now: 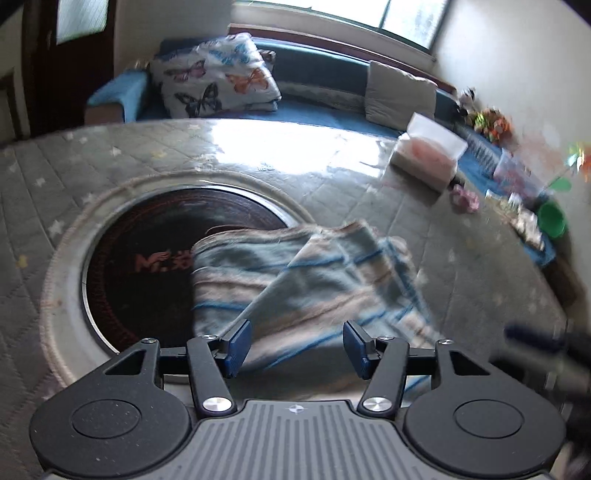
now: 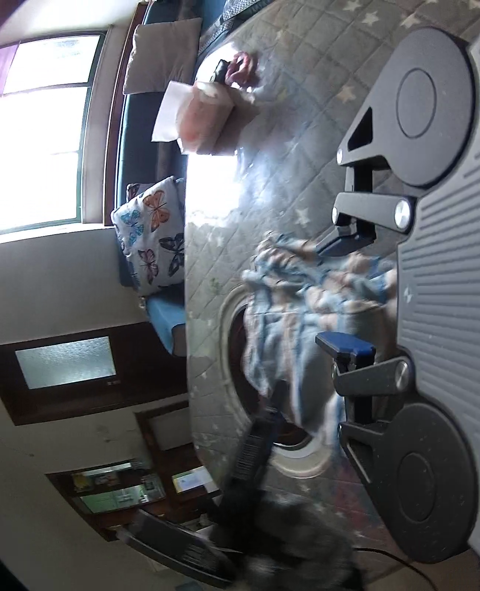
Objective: Fold clothes
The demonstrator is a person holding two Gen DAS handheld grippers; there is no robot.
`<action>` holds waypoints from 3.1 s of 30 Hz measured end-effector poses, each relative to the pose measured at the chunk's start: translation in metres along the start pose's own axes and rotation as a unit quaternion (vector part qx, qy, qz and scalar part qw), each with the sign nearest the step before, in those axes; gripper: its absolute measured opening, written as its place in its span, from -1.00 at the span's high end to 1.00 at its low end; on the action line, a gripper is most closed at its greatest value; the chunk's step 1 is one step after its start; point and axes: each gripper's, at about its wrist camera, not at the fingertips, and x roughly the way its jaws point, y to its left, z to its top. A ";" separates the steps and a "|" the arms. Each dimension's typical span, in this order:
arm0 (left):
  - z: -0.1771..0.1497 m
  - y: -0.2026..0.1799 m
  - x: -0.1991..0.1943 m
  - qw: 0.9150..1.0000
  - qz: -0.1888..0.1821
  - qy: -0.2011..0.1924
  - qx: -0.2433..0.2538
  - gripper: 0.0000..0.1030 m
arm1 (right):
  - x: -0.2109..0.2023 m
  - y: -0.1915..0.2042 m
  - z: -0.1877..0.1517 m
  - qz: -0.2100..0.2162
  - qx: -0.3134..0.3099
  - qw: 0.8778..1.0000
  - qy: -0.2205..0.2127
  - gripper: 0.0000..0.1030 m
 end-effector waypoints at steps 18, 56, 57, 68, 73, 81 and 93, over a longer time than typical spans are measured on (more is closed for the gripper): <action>-0.062 -0.026 -0.002 0.990 -0.011 -0.022 0.137 -0.10 | 0.062 -0.007 -0.009 -0.024 0.004 0.998 0.056 0.67; 0.013 0.043 0.058 0.975 -0.021 -0.047 0.215 0.31 | 0.129 -0.007 0.024 -0.010 -0.022 0.998 0.061 0.68; 0.013 0.041 0.056 0.973 -0.029 -0.047 0.223 0.28 | 0.129 -0.007 0.024 -0.009 -0.023 0.998 0.061 0.68; 0.016 0.028 0.069 0.950 -0.074 -0.020 0.303 0.31 | 0.128 -0.007 0.024 -0.005 -0.026 0.998 0.063 0.67; 0.012 0.029 0.069 0.948 -0.089 -0.022 0.304 0.74 | 0.128 -0.007 0.024 -0.005 -0.026 0.998 0.063 0.67; 0.023 0.039 0.053 0.961 -0.011 -0.082 0.265 1.00 | 0.127 -0.007 0.024 -0.006 -0.024 0.998 0.062 0.67; 0.013 0.032 0.055 0.939 -0.063 -0.040 0.337 0.71 | 0.127 -0.007 0.023 -0.006 -0.025 0.998 0.062 0.67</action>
